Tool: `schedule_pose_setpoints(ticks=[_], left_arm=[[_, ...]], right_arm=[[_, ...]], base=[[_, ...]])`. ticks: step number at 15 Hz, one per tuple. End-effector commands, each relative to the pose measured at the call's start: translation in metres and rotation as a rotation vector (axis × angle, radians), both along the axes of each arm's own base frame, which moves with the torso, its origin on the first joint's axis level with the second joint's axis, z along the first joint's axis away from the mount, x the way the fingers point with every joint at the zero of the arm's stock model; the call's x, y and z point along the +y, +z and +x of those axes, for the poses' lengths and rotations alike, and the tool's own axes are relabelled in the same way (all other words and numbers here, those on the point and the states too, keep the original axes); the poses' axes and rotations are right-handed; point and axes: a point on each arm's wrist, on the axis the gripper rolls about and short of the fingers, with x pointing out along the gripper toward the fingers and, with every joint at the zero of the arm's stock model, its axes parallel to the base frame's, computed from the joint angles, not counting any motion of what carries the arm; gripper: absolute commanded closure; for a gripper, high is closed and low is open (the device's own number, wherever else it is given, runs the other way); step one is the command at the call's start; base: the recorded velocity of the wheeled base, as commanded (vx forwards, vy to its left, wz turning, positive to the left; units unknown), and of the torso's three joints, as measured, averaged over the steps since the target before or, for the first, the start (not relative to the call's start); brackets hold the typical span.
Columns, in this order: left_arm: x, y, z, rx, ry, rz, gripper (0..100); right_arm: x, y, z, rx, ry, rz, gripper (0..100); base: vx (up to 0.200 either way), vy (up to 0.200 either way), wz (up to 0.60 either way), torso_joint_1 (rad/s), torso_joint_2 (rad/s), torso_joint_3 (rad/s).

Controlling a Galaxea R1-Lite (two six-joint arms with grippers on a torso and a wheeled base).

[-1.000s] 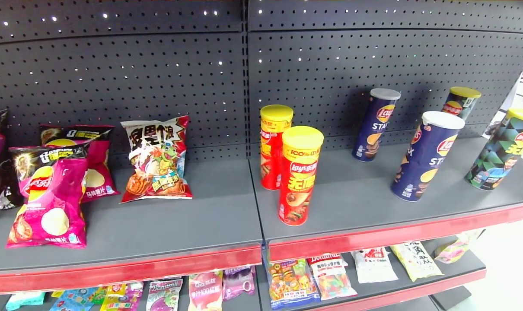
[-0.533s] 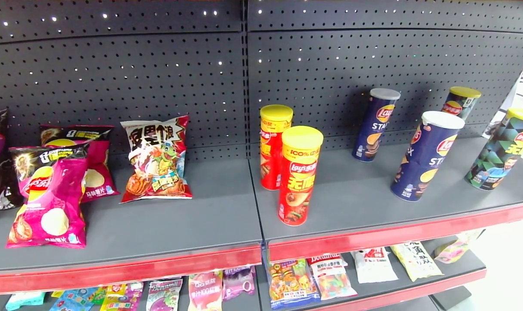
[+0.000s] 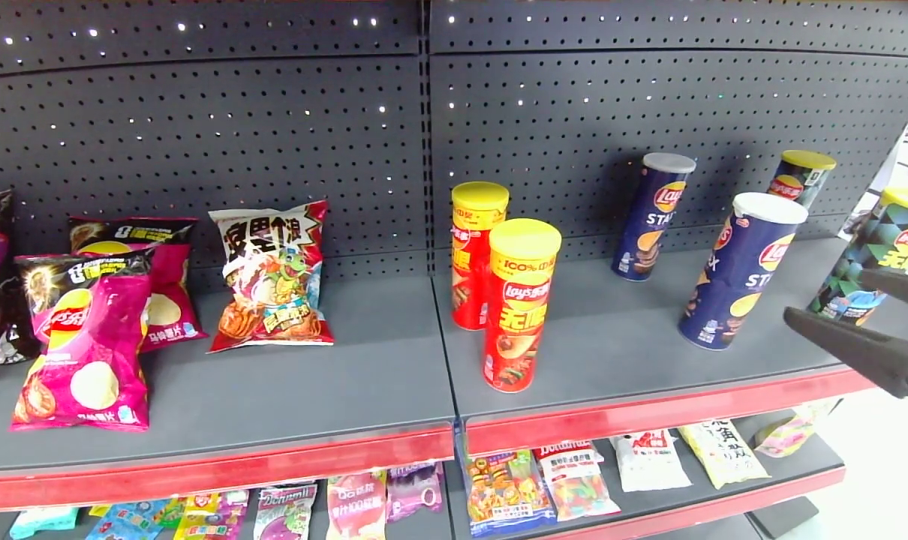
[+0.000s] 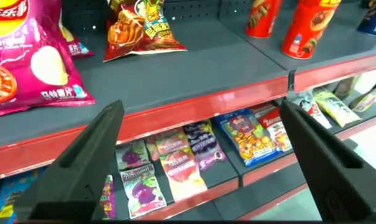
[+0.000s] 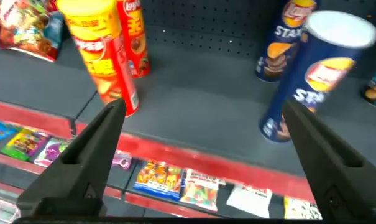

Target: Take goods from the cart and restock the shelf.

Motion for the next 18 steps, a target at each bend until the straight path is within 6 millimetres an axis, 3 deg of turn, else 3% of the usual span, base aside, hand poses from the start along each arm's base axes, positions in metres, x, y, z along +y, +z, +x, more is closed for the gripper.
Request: schedule_pose_setpoints(ticks=[1,5,8,11,15,18], left_arm=[[0.000,-0.008,0.000,0.003,0.013,0.012,0],[0.002,-0.028,0.005,0.057,0.062,0.071,0],[0.004,-0.030,0.006,0.060,0.130,0.078,0],[0.009,-0.031,0.009,0.018,0.324,0.045,0],[0.009,-0.032,0.010,0.000,0.325,0.056,0],[0.006,-0.033,0.010,-0.004,0.215,0.083,0]], right_arm=[[0.017,-0.017,0.037,0.097,0.026,-0.020,0],[0.045,-0.029,0.054,0.129,0.119,0.024,0],[0.061,-0.039,0.059,0.175,0.179,-0.003,0],[0.076,-0.044,0.073,0.150,0.211,-0.004,0],[0.087,-0.046,0.087,0.118,0.222,0.001,0],[0.092,-0.052,0.092,0.136,0.231,-0.005,0]], base=[[0.000,0.000,0.00,0.000,0.00,0.000],[0.000,0.000,0.00,0.000,0.00,0.000],[0.000,0.000,0.00,0.000,0.00,0.000],[0.000,0.000,0.00,0.000,0.00,0.000],[0.000,0.000,0.00,0.000,0.00,0.000],[0.000,0.000,0.00,0.000,0.00,0.000]])
